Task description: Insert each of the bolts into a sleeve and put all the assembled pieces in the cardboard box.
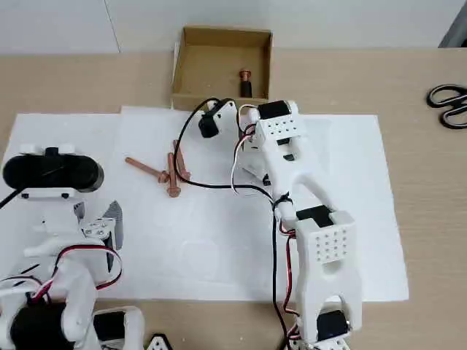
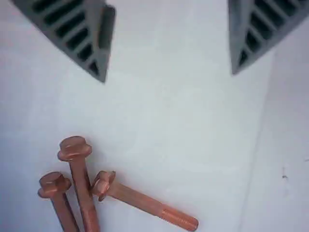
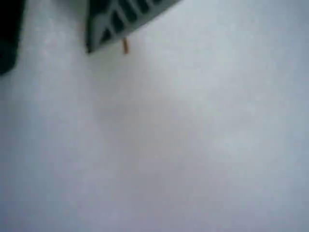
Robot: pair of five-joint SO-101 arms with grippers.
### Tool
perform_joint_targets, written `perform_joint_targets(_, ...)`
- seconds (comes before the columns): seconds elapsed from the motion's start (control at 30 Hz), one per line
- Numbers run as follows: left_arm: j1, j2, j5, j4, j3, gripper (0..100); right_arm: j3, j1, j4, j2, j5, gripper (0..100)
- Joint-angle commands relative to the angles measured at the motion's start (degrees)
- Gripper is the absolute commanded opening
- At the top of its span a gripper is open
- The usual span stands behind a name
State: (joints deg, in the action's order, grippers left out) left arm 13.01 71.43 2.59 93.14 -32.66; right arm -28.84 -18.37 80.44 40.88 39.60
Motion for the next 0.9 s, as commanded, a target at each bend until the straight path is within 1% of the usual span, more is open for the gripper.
perform_joint_targets(0.0,0.53,0.0,-0.44,-0.88,0.04,16,-1.41,-0.48,-1.01,0.31,0.62,7.9)
perform_joint_targets(0.07,0.53,0.0,-0.44,-0.88,0.04,16,-1.41,-0.4,-1.89,0.22,0.26,0.0)
perform_joint_targets(0.17,0.53,0.0,-0.44,-0.88,0.04,16,-2.64,0.92,-2.77,0.04,-1.05,1.8)
perform_joint_targets(0.3,0.53,0.0,-0.44,-0.88,0.04,16,-11.25,2.59,-0.04,0.04,-5.63,0.4)
perform_joint_targets(0.37,0.53,0.0,-0.44,-0.88,0.04,16,-17.49,2.68,3.56,0.04,-7.12,0.4)
perform_joint_targets(0.47,0.53,0.0,-0.44,-0.88,0.04,16,-28.75,2.42,12.09,0.04,-10.2,0.4)
perform_joint_targets(0.53,0.53,0.0,-0.44,-0.88,0.04,16,-36.13,2.42,17.89,0.04,-13.01,0.4)
perform_joint_targets(0.57,0.53,0.0,-0.44,-0.88,0.04,16,-38.59,2.68,19.03,0.31,-14.86,0.4)
perform_joint_targets(0.7,0.53,0.0,-0.44,-0.88,0.04,16,-37.36,6.29,19.3,0.04,-24.79,0.4)
perform_joint_targets(0.87,0.44,0.0,-0.44,-0.88,0.04,16,-27.08,8.57,19.56,-0.75,-26.46,0.4)
